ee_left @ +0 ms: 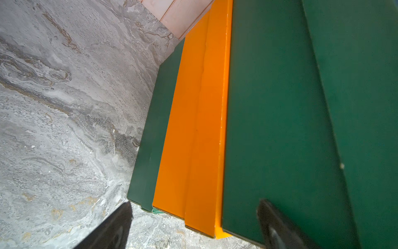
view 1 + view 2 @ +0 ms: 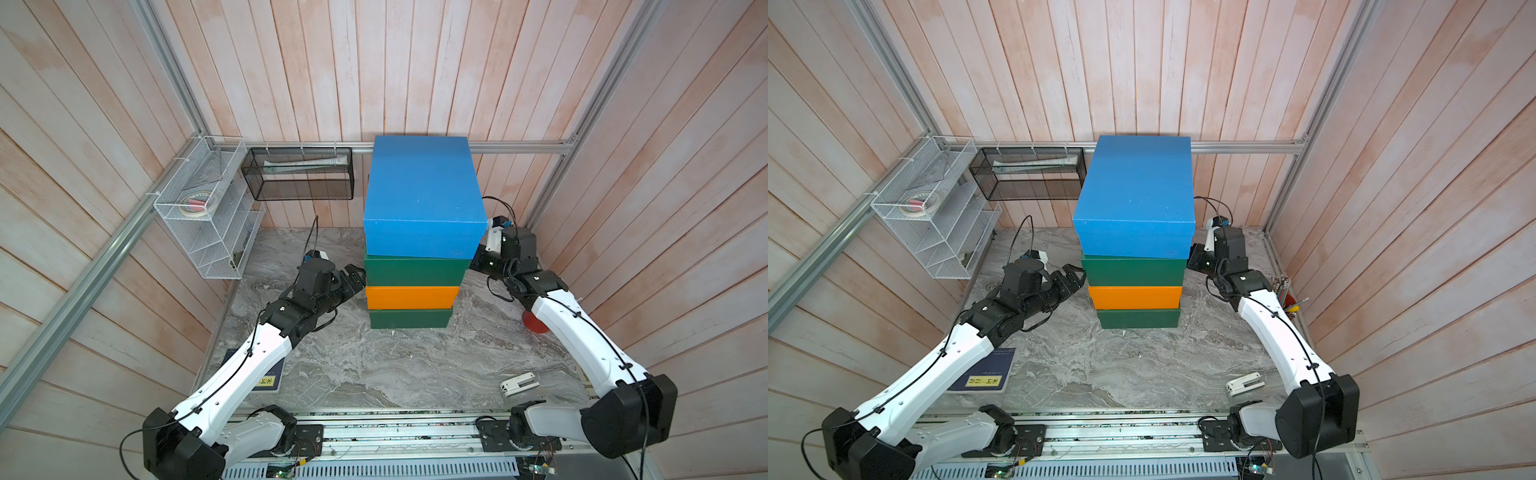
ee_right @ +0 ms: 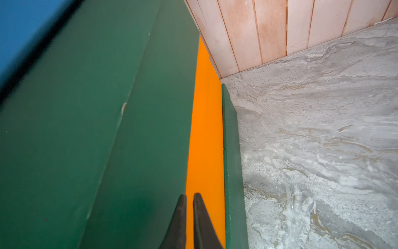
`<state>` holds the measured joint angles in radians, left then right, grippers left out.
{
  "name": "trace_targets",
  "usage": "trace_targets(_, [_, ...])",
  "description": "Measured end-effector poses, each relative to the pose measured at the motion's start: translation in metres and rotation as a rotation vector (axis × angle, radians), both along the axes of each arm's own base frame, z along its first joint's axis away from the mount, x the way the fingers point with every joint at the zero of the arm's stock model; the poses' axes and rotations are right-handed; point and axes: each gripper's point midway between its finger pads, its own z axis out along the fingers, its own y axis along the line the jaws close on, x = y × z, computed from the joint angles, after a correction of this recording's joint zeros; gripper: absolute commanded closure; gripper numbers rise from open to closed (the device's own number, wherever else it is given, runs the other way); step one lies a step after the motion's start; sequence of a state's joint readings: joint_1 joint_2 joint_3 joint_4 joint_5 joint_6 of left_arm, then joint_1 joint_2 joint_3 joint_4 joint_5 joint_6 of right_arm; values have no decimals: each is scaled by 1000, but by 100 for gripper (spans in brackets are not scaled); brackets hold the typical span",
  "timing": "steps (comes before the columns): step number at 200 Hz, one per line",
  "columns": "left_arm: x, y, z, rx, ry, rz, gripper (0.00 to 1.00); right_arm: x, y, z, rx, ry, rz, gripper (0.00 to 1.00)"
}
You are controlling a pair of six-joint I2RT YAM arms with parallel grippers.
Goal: Stack the shoeboxes
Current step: Adjust the shoebox.
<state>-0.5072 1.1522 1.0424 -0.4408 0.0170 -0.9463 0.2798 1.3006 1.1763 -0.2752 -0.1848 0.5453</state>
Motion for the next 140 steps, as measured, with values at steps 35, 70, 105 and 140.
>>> trace_targets(35, [1, 0, 0, 2, -2, 3, 6, -7, 0, -2, 15, 5, 5, 88])
trace_targets(70, [0, 2, 1, 12, -3, 10, 6, -6, 2, -5, 14, 11, 11, 88])
trace_targets(105, [-1, 4, 2, 18, -1, 16, 6, 2, 5, -9, 13, 20, 19, 88])
trace_targets(140, [-1, 4, 1, 17, 0, 15, 6, 4, 5, -7, 12, 17, 22, 88])
